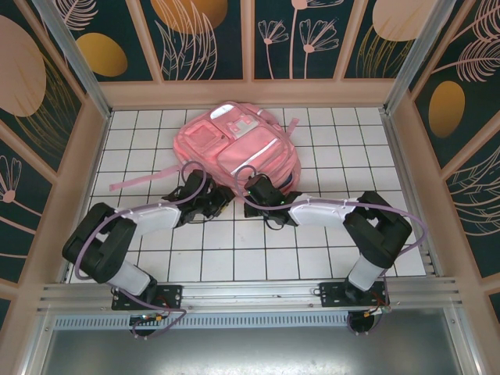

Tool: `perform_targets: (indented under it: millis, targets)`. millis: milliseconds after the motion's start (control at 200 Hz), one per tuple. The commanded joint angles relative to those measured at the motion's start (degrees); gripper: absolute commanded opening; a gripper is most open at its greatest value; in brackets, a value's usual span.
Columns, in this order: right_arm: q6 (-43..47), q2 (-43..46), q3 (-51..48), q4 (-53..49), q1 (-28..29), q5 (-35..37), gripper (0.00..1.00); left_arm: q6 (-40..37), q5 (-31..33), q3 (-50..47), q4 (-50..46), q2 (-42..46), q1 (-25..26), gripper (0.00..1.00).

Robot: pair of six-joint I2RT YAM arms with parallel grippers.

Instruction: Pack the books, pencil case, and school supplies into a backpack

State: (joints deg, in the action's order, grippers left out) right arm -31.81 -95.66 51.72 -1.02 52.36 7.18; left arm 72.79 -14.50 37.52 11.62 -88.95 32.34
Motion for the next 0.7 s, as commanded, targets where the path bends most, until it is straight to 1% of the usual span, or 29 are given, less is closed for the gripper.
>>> perform_targets:
  millis: [0,60,105,190,230,280,295,410,490,610,695]
  targets:
    - [0.8,0.5,1.5,0.7,0.8,-1.2,0.0,0.6,2.0,3.6,4.3,-2.3,0.2,0.43]
    - [0.5,0.9,1.1,0.8,0.9,-1.1,0.0,-0.1,2.9,4.8,4.4,-3.5,0.2,0.42]
    - [0.4,1.1,1.0,0.9,1.0,-1.1,0.0,-0.3,3.5,5.4,4.4,-4.5,0.3,0.4]
    - [0.3,1.3,0.8,0.9,1.1,-1.1,0.0,-0.5,4.5,6.1,5.2,-6.2,0.3,0.3]
    - [0.3,1.3,0.7,0.8,1.2,-1.0,0.0,-0.7,5.0,6.5,5.0,-6.8,0.3,0.21]
    - [0.2,1.4,0.6,0.5,1.2,-0.7,0.0,-1.0,5.8,7.4,3.8,-7.2,0.2,0.04]
    - [0.2,1.5,0.5,0.3,1.2,-0.5,0.0,-1.2,6.2,7.6,3.1,-7.2,0.3,0.0]
    - [0.9,2.3,-0.2,-1.4,0.9,2.3,0.0,-3.1,10.2,8.4,-2.0,-5.3,0.2,0.0]
    - [1.5,3.5,-1.8,-2.5,0.0,4.1,0.0,-4.3,12.4,8.2,-5.8,-3.2,-0.8,0.0]
    - [2.4,6.2,-5.0,-3.7,-2.7,5.8,0.0,-5.1,12.7,5.5,-8.7,0.7,-4.5,0.0]
    - [3.3,8.1,-6.9,-4.2,-4.8,6.0,0.0,-6.1,12.5,3.0,-10.0,4.1,-8.2,0.0]
